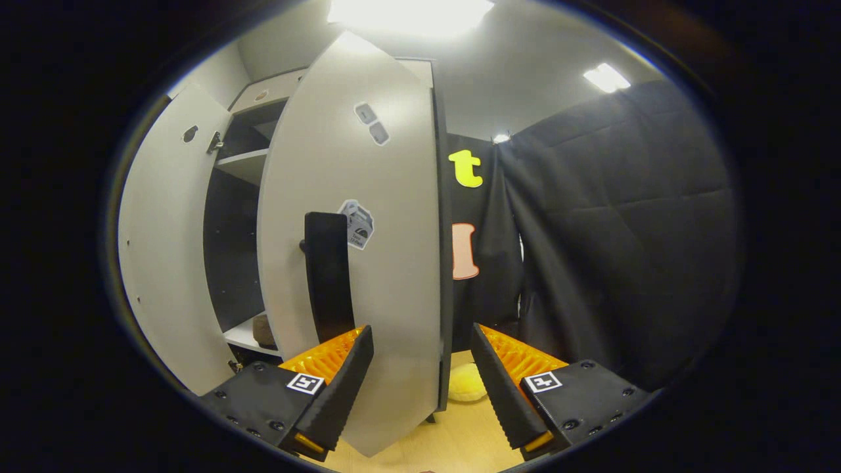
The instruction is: Grab one shoe with the right hand and put it into the shoe cabinet, grab the other shoe with the left hand and put it into the shoe cabinet; then close the right door with the right hand and the left door with the left hand.
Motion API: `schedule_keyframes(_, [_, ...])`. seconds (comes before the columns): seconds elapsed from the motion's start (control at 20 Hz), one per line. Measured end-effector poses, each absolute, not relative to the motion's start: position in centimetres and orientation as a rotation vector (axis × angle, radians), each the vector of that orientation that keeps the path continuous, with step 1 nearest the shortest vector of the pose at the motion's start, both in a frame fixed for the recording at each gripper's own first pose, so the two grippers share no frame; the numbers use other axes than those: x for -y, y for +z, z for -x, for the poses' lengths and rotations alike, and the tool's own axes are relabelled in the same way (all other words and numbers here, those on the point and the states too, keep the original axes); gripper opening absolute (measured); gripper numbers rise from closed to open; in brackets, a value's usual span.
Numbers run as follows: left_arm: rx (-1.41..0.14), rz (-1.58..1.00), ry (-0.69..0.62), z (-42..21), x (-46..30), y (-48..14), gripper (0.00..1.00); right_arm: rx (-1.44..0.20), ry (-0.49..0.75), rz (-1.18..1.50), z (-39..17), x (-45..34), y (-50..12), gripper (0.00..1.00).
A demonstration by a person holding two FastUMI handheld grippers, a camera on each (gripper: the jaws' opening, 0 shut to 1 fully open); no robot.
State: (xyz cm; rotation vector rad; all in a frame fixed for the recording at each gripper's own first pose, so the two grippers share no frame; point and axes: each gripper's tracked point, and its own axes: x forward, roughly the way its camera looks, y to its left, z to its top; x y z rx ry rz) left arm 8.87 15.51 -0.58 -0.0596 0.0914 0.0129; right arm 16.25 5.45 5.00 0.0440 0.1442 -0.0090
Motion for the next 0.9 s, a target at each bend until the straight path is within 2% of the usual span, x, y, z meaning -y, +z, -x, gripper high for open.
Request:
schedule_keyframes(0.05, [-0.092, 0.06, 0.019, -8.7, -15.8, -0.5, 1.0, -0.147, 0.006, -0.041, -16.7, -6.9, 4.9, 0.91])
schedule_keyframes(0.1, [-0.091, 0.061, 0.025, -8.7, -16.1, -0.5, 0.98, -0.152, 0.021, -0.037, -17.2, -7.9, 4.8, 0.95])
schedule_keyframes(0.2, [-0.093, 0.064, 0.035, -8.5, -16.5, -0.6, 1.0, -0.151, 0.036, -0.024, -18.0, -9.0, 4.8, 0.91])
schedule_keyframes(0.25, [-0.095, 0.065, 0.04, -8.6, -16.4, -0.6, 0.98, -0.15, 0.038, -0.014, -18.2, -9.3, 4.7, 0.91])
schedule_keyframes(0.35, [-0.101, 0.066, 0.046, -8.5, -16.5, -0.7, 1.0, -0.146, 0.047, -0.003, -18.5, -9.5, 4.7, 0.91])
schedule_keyframes(0.4, [-0.103, 0.066, 0.048, -8.6, -16.6, -0.8, 1.0, -0.145, 0.051, -0.005, -18.6, -9.6, 4.7, 0.95])
schedule_keyframes(0.6, [-0.116, 0.098, 0.055, -8.8, -16.7, -1.3, 0.98, -0.154, 0.058, -0.027, -18.1, -9.1, 4.1, 0.96])
schedule_keyframes(0.7, [-0.11, 0.126, 0.055, -8.9, -16.8, -1.1, 1.0, -0.15, 0.062, -0.015, -17.4, -8.5, 4.0, 0.97])
schedule_keyframes(0.85, [-0.096, 0.157, 0.066, -9.0, -16.9, -0.7, 0.98, -0.145, 0.066, 0.012, -15.9, -7.0, 3.5, 0.94])
schedule_keyframes(0.9, [-0.085, 0.162, 0.071, -9.1, -16.9, -0.3, 0.98, -0.148, 0.064, 0.02, -15.4, -6.5, 3.3, 0.97])
